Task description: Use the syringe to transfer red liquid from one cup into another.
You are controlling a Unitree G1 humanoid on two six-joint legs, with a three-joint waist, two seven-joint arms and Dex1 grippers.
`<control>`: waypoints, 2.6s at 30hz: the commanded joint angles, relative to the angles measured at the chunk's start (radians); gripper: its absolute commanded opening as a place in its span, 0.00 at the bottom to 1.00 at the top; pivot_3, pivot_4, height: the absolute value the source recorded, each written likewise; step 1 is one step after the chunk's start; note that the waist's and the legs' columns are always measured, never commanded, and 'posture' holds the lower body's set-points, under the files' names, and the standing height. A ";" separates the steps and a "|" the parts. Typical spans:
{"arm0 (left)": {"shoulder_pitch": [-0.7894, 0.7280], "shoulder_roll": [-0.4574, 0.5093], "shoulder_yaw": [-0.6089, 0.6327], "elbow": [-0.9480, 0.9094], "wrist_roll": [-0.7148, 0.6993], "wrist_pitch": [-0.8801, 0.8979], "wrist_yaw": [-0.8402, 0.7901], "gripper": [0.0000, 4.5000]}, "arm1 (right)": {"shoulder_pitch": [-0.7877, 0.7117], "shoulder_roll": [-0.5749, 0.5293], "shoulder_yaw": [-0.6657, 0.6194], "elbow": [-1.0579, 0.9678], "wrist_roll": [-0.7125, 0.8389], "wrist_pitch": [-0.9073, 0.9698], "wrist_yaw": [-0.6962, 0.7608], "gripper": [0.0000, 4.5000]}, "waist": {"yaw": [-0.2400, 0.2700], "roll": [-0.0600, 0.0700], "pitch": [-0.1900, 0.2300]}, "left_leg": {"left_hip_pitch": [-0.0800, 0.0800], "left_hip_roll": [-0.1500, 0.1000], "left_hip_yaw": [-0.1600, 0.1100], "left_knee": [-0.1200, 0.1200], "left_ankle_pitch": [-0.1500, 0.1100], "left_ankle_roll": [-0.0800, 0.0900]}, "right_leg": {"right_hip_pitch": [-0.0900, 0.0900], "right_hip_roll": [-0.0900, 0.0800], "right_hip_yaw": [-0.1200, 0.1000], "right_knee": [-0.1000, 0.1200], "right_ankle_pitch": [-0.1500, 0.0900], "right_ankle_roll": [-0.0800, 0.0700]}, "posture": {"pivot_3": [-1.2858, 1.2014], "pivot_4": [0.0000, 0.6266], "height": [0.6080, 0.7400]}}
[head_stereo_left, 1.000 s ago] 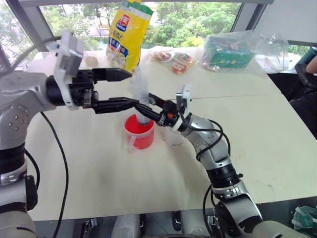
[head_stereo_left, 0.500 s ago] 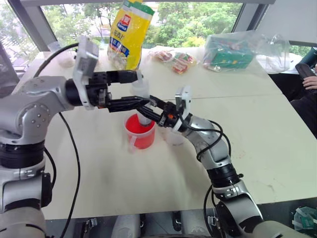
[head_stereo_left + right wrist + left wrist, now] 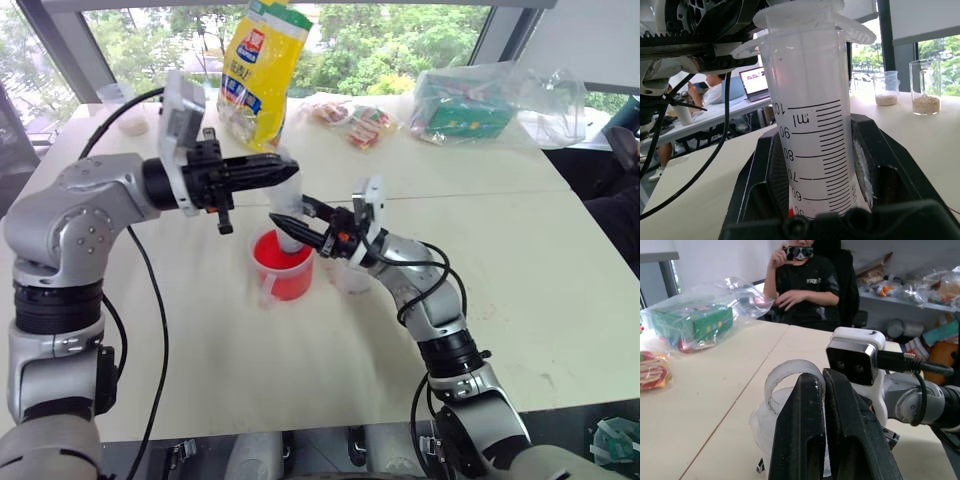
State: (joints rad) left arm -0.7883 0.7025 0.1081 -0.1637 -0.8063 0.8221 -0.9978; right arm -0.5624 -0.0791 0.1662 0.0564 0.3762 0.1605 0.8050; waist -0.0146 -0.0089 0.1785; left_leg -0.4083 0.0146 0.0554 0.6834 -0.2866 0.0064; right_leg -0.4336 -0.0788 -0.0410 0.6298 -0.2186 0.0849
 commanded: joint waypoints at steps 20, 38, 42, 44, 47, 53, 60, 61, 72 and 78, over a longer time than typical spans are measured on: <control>-0.160 -0.008 0.053 0.031 -0.017 -0.037 -0.002 0.00 | -0.014 0.025 0.023 0.007 0.041 0.055 0.039 0.31 | -0.001 0.000 0.000 | 0.000 0.000 0.000 0.000 0.000 0.000 | 0.000 0.000 0.000 0.000 0.000 0.000 | 0.52 0.24 1.00; -0.181 -0.003 0.066 0.060 -0.008 -0.053 -0.004 0.00 | 0.008 0.029 0.036 -0.001 0.042 0.074 0.048 0.31 | -0.001 0.000 0.000 | 0.000 0.000 0.000 0.000 0.000 0.000 | 0.000 0.000 0.000 0.000 0.000 0.000 | 0.52 0.24 1.00; -0.186 -0.004 0.068 0.065 -0.007 -0.056 -0.006 0.00 | 0.009 0.027 0.037 -0.005 0.041 0.076 0.048 0.31 | -0.001 0.000 0.000 | 0.000 0.000 0.000 0.000 0.000 0.000 | 0.000 0.000 0.000 0.000 0.000 0.000 | 0.52 0.24 1.00; -0.187 -0.004 0.068 0.068 -0.005 -0.059 -0.008 0.00 | 0.010 0.026 0.037 -0.005 0.041 0.076 0.049 0.31 | -0.001 0.000 0.000 | 0.000 0.000 0.000 0.000 0.000 0.000 | 0.000 0.000 0.000 0.000 0.000 0.000 | 0.52 0.24 1.00; -0.188 -0.005 0.069 0.071 -0.004 -0.063 -0.010 0.00 | 0.009 0.027 0.038 -0.005 0.040 0.078 0.049 0.31 | -0.001 0.000 0.000 | 0.000 0.000 0.000 0.000 0.000 0.000 | 0.000 0.000 0.000 0.000 0.000 0.000 | 0.52 0.24 1.00; -0.188 -0.006 0.071 0.076 -0.002 -0.070 -0.013 0.00 | 0.008 0.026 0.038 -0.005 0.039 0.079 0.050 0.31 | -0.001 0.000 0.000 | 0.000 0.000 0.000 0.000 0.000 0.000 | 0.000 0.000 0.000 0.000 0.000 0.000 | 0.52 0.24 1.00; -0.168 -0.010 0.073 0.059 -0.021 -0.050 -0.012 0.00 | -0.003 0.024 0.032 -0.005 0.039 0.081 0.048 0.31 | -0.001 0.000 0.000 | 0.000 0.000 0.000 0.000 0.000 0.000 | 0.000 0.000 0.000 0.000 0.000 0.000 | 0.52 0.24 1.00; -0.160 -0.005 0.069 0.054 -0.019 -0.045 -0.014 0.00 | -0.010 0.024 0.027 -0.006 0.042 0.082 0.046 0.31 | -0.001 0.000 0.000 | 0.000 0.000 0.000 0.000 0.000 0.000 | 0.000 0.000 0.000 0.000 0.000 0.000 | 0.52 0.24 1.00; -0.053 0.055 0.061 0.006 -0.013 0.002 -0.013 0.89 | -0.079 0.017 -0.029 -0.094 0.091 0.150 0.013 0.31 | -0.003 0.000 0.000 | 0.000 0.000 0.000 0.000 0.000 0.000 | 0.000 0.000 0.000 0.000 0.000 0.000 | 0.52 0.24 1.00; 0.002 0.122 0.148 -0.014 -0.075 0.044 -0.009 0.99 | -0.111 0.004 -0.097 -0.175 0.175 0.252 -0.034 0.31 | -0.003 0.001 0.000 | 0.000 0.000 0.000 0.000 0.000 0.000 | 0.000 0.000 0.000 0.000 0.000 0.000 | 0.52 0.24 1.00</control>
State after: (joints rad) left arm -0.7775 0.8086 0.2026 -0.1618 -0.8455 0.8516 -1.0177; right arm -0.6296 -0.0797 0.0978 -0.0349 0.5021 0.4059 0.7809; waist -0.0174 -0.0084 0.1789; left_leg -0.4085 0.0149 0.0551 0.6832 -0.2867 0.0064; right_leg -0.4341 -0.0789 -0.0410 0.6298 -0.2186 0.0848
